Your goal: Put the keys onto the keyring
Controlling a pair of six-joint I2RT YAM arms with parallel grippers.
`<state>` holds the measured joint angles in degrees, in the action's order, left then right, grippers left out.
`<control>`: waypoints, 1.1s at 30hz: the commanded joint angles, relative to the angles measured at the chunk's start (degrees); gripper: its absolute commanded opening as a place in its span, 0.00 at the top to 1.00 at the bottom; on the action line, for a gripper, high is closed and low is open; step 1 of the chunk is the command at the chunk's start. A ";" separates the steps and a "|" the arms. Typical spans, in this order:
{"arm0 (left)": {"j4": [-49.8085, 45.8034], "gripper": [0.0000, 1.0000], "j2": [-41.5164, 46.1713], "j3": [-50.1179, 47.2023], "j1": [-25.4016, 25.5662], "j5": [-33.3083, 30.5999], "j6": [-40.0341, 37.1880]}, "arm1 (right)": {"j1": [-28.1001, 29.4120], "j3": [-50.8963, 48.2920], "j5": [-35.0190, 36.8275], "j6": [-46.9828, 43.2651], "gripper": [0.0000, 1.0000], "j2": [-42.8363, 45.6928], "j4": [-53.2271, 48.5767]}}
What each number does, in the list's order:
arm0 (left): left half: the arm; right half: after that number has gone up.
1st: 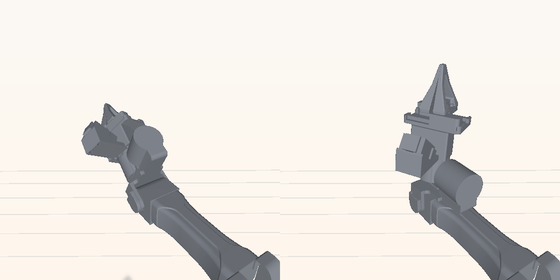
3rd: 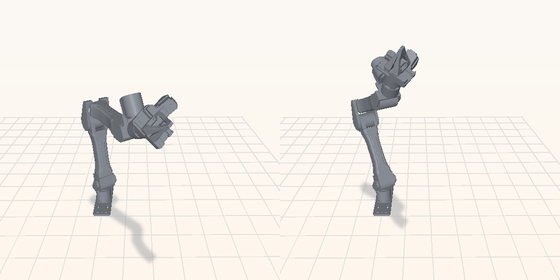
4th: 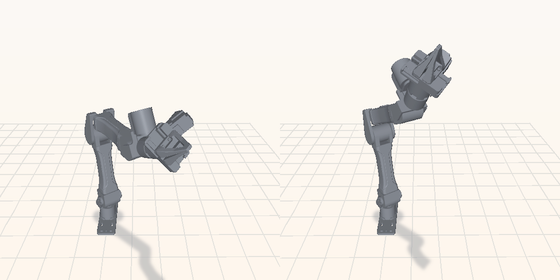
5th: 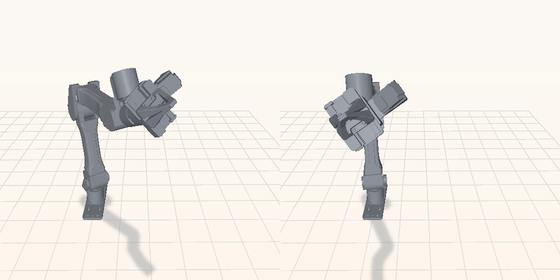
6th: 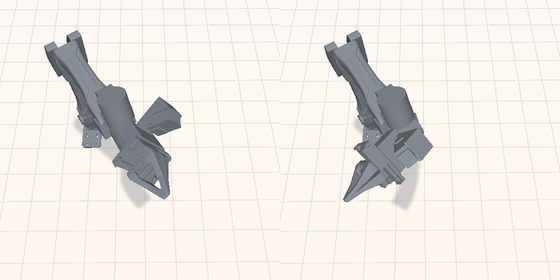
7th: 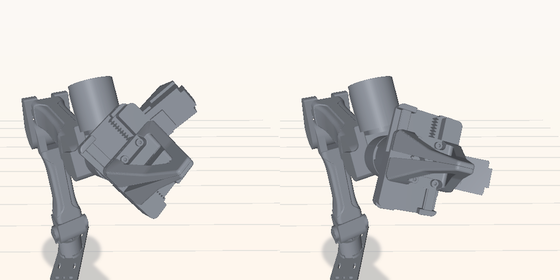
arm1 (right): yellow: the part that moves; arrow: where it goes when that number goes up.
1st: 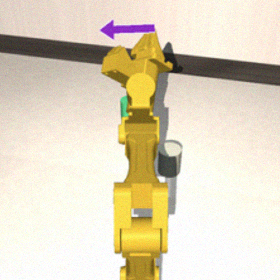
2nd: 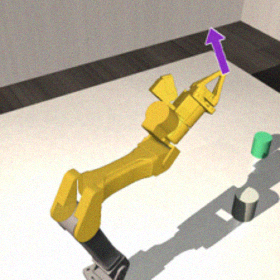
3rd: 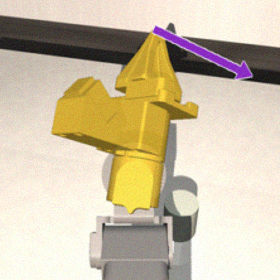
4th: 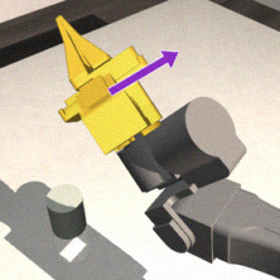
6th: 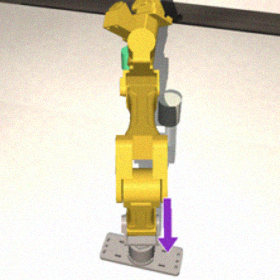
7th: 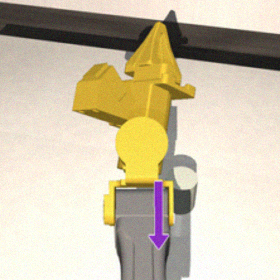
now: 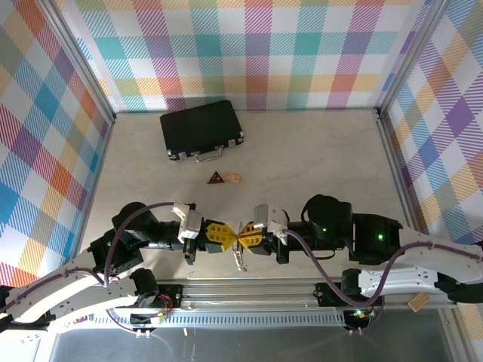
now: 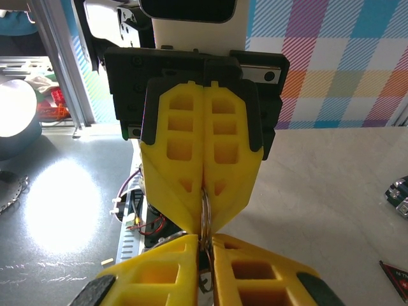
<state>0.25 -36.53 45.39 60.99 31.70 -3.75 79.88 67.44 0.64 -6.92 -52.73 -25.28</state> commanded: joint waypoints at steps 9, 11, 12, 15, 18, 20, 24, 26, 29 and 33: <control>1.43 1.00 0.53 0.35 0.18 1.96 0.74 | 0.33 0.32 3.05 -1.69 1.00 -1.65 0.84; 0.72 1.00 0.15 0.64 0.20 1.96 0.57 | 0.30 0.38 2.96 -2.07 1.00 -1.39 0.69; -0.21 1.00 -0.02 0.99 0.21 1.88 0.26 | 0.28 0.46 3.00 -2.21 1.00 -1.29 0.38; -5.31 0.90 -0.35 2.96 0.18 -0.37 -1.70 | 0.32 1.53 4.18 -2.88 1.00 -1.41 -2.29; -13.13 0.81 -1.22 6.01 0.18 -4.01 -5.31 | 0.28 3.46 6.53 -3.83 1.00 -2.34 -6.52; -18.98 0.81 -2.45 7.87 0.18 -5.86 -7.47 | 0.36 5.10 7.58 -4.55 1.00 -3.34 -9.22; -24.22 0.86 -4.52 10.44 0.18 -7.69 -10.26 | 0.40 8.52 9.17 -5.75 1.00 -6.07 -13.95; -25.41 0.86 -5.01 11.18 0.18 -7.82 -11.24 | 0.35 9.15 8.58 -6.15 1.00 -6.51 -14.22; -26.32 0.84 -5.40 11.48 0.18 -7.87 -12.13 | 0.29 9.79 8.02 -6.51 1.00 -6.60 -14.50; -27.13 0.84 -5.74 11.40 0.18 -8.41 -12.62 | 0.35 9.64 6.93 -6.61 1.00 -6.34 -14.23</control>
<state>-24.21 -42.17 55.42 60.99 24.27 -14.68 79.96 74.89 7.94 -12.60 -59.68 -40.25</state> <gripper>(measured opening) 0.163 0.063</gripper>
